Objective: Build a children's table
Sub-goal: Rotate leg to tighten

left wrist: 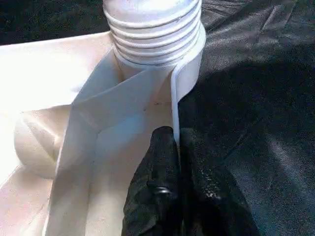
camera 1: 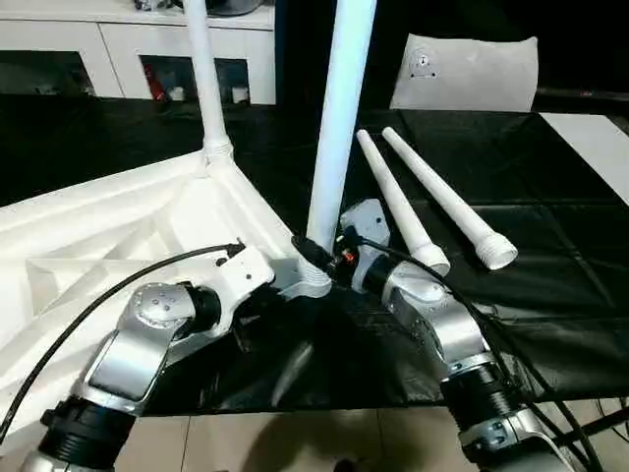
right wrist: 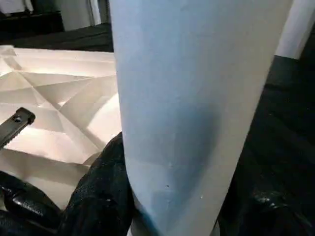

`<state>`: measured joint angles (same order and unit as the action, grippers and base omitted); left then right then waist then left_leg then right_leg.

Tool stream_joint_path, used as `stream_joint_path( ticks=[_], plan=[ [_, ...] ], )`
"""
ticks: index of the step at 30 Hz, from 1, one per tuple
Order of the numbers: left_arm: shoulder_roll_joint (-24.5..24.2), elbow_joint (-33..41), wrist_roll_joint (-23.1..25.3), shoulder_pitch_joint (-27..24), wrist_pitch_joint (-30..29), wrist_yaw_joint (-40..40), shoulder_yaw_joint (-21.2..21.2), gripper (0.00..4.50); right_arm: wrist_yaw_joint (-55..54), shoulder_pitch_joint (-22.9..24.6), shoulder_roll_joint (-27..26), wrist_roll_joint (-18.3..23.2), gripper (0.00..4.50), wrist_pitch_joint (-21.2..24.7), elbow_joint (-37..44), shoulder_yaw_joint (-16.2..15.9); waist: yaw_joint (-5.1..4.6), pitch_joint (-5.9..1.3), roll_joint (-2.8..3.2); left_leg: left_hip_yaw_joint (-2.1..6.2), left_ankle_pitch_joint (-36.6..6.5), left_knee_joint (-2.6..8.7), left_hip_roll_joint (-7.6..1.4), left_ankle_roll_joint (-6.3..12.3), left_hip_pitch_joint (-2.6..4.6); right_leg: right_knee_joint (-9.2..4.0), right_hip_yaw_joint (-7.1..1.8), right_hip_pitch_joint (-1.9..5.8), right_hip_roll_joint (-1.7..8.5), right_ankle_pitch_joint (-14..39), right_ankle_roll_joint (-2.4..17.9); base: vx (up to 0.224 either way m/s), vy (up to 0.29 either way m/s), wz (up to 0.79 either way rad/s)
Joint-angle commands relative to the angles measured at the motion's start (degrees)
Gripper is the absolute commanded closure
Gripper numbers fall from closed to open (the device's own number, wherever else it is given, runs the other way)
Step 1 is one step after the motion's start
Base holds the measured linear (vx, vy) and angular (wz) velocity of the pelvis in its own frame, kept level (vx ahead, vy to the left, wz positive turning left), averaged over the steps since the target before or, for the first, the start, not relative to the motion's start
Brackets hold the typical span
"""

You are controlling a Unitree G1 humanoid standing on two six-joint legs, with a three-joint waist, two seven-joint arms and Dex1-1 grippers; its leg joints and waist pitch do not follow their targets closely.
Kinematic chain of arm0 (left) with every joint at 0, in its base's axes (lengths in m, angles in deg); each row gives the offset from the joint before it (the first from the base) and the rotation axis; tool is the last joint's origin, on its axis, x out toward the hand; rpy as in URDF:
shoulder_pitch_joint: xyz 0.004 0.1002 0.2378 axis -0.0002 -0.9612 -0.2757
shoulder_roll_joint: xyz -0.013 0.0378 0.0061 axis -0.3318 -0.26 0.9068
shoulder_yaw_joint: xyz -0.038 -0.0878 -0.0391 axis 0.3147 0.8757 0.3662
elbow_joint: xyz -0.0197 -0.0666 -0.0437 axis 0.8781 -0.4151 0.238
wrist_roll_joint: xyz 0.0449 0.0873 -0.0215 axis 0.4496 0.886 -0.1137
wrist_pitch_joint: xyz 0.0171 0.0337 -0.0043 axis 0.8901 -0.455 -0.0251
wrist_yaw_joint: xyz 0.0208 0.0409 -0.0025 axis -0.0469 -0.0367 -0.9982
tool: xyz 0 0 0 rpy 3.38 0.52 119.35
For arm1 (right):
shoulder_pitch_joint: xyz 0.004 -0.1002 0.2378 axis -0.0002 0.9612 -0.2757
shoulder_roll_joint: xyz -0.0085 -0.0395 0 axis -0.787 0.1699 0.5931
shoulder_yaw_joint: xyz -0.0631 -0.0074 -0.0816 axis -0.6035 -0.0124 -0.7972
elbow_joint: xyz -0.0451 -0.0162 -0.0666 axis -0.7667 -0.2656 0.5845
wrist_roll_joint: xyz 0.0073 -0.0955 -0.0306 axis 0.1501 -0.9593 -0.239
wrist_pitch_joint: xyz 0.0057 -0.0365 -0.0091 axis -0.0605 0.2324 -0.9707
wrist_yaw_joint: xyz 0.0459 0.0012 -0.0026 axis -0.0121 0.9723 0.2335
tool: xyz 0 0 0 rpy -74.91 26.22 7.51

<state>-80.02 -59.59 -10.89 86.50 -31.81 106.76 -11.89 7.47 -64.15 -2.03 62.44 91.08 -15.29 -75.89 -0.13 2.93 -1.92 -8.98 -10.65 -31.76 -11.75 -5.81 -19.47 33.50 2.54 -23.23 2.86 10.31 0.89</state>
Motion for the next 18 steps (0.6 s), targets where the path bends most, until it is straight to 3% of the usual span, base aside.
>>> stream_joint_path(
  ticks=[1,4,6,10,11,12,16,18],
  plan=[
    [0.6,1.3,-0.6,1.2,1.3,1.7,-2.3,4.5,-1.8,2.2,0.0,-1.0,1.92,5.3,-6.9,-0.5,0.09,-1.85,1.32,0.08,-21.6,4.06,-0.91,-0.45,-0.29,-5.06,-2.42,1.63,3.52,24.7,6.9,0.0,0.0,0.0],
    [0.7,1.0,-0.9,1.4,1.8,2.0,-2.3,4.5,-1.9,2.1,-0.1,-1.0,1.89,5.2,-7.1,-0.3,0.21,-2.0,1.42,0.0,-21.6,3.95,-1.0,-0.54,-0.19,-5.04,-2.59,1.52,3.55,23.1,7.5,0.0,0.0,0.0],
    [0.7,0.2,-1.5,1.8,2.8,2.3,-2.2,4.5,-2.0,2.0,-0.3,-1.2,1.51,4.6,-7.5,0.1,0.37,-2.16,1.3,-0.04,-19.6,3.98,-0.97,-0.5,-0.4,-4.53,-2.51,1.84,3.35,19.4,8.3,0.0,0.0,0.0],
    [0.5,-1.4,-2.2,2.6,5.0,2.8,-2.3,4.5,-1.8,2.9,0.2,-1.2,1.25,3.8,-6.9,0.4,0.84,-2.53,1.45,-0.39,-16.6,3.66,-0.99,-0.24,-0.21,-4.06,-2.6,2.16,3.43,14.3,10.1,0.0,0.0,0.0],
    [0.3,-2.0,-2.2,2.9,5.6,3.0,-2.3,4.5,-1.3,3.4,0.7,-1.0,1.11,3.8,-6.2,0.4,0.97,-2.61,1.87,-0.39,-16.0,3.64,-0.96,-0.22,-0.26,-3.92,-2.62,2.32,3.46,13.3,10.3,0.0,0.0,0.0],
    [0.3,-2.1,-2.2,2.9,5.7,3.0,-2.3,4.5,-1.3,3.5,0.7,-1.0,1.03,3.8,-6.2,0.4,1.04,-2.6,1.69,-0.51,-15.5,3.58,-0.91,-0.02,-0.26,-4.05,-2.57,2.35,3.41,12.8,10.3,0.0,0.0,0.0],
    [-0.8,-5.6,-2.1,4.6,8.0,4.7,-2.2,4.5,4.1,7.8,4.6,0.7,0.69,3.6,0.8,0.3,2.23,-2.78,1.86,-0.65,-11.1,3.29,-0.94,0.85,-0.48,-3.42,-2.5,2.92,3.36,7.9,10.6,0.0,0.0,0.0],
    [-1.4,-7.5,-2.0,5.5,9.8,5.9,-2.5,4.5,7.1,9.9,6.9,1.8,0.49,3.5,4.6,0.2,2.56,-2.74,1.7,-0.68,-11.0,3.26,-0.92,1.33,-0.57,-3.49,-2.47,3.1,3.39,8.1,10.2,0.0,0.0,0.0]
  ],
)
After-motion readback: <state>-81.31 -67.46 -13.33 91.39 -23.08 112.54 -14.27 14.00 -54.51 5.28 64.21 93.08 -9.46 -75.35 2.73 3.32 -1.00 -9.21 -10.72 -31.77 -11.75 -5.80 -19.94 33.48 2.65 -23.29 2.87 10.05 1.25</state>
